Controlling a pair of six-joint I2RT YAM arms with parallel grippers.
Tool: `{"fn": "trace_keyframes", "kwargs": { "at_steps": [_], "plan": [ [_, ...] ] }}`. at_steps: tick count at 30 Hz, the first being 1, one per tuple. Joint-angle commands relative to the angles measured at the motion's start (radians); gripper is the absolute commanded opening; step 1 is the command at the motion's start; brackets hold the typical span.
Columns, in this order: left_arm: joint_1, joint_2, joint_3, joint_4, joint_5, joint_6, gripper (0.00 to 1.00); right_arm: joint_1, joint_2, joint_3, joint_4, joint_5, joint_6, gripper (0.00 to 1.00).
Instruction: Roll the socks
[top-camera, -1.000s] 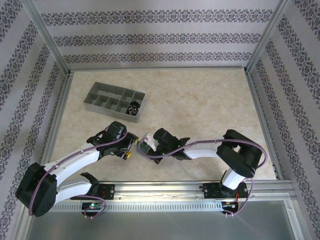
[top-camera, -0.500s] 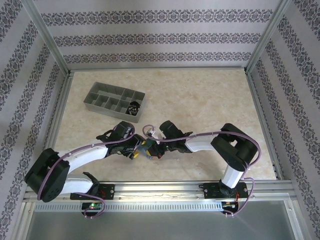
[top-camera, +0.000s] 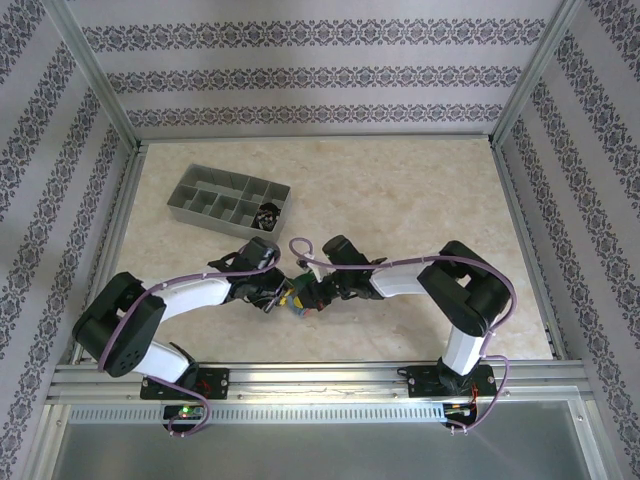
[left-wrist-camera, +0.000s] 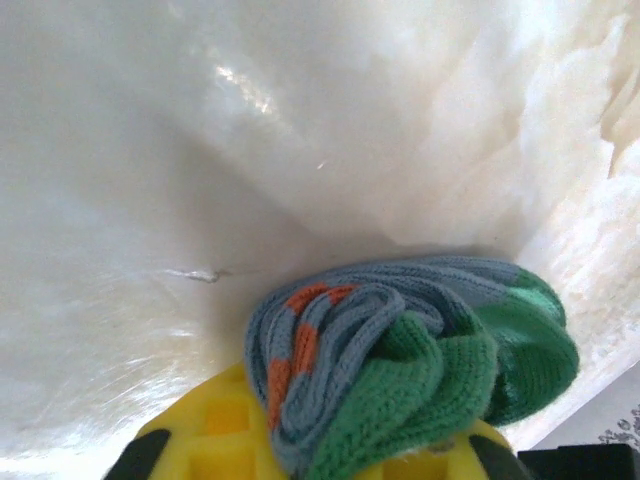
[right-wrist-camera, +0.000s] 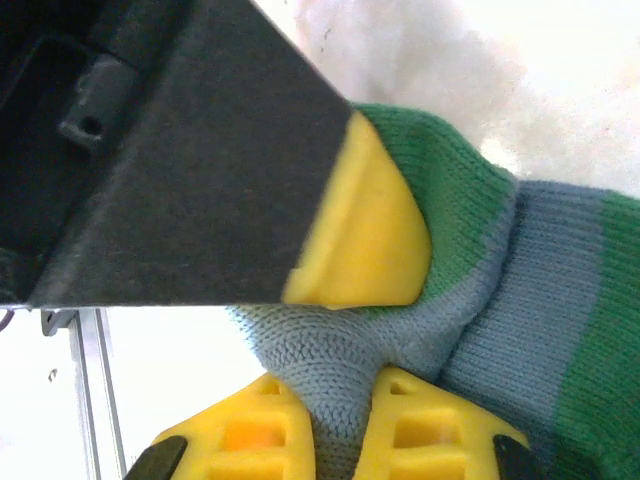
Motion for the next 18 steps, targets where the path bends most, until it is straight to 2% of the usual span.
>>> {"fn": "trace_keyframes", "kwargs": {
  "at_steps": [1, 4, 6, 8, 12, 15, 18],
  "plan": [
    [-0.016, -0.062, -0.054, -0.327, -0.046, -0.051, 0.00, 0.001, 0.156, 0.019, -0.346, 0.210, -0.133, 0.00],
    [-0.018, -0.168, -0.102, -0.474, -0.077, -0.125, 0.00, 0.022, 0.141, 0.085, -0.356, 0.198, -0.286, 0.00],
    [-0.022, -0.208, -0.131, -0.491, -0.073, -0.182, 0.00, 0.048, 0.085, 0.103, -0.357, 0.203, -0.391, 0.12],
    [-0.024, -0.209, -0.127, -0.522, -0.074, -0.228, 0.00, 0.092, -0.031, 0.077, -0.325, 0.261, -0.486, 0.30],
    [-0.024, -0.130, -0.046, -0.626, -0.105, -0.282, 0.00, 0.191, -0.267, -0.027, -0.203, 0.487, -0.551, 0.51],
    [-0.026, -0.034, 0.027, -0.664, -0.095, -0.291, 0.00, 0.293, -0.348, -0.060, -0.198, 0.671, -0.563, 0.56],
    [-0.026, 0.035, 0.071, -0.671, -0.078, -0.277, 0.00, 0.428, -0.345, -0.058, -0.199, 0.869, -0.601, 0.59]
  ]
}}
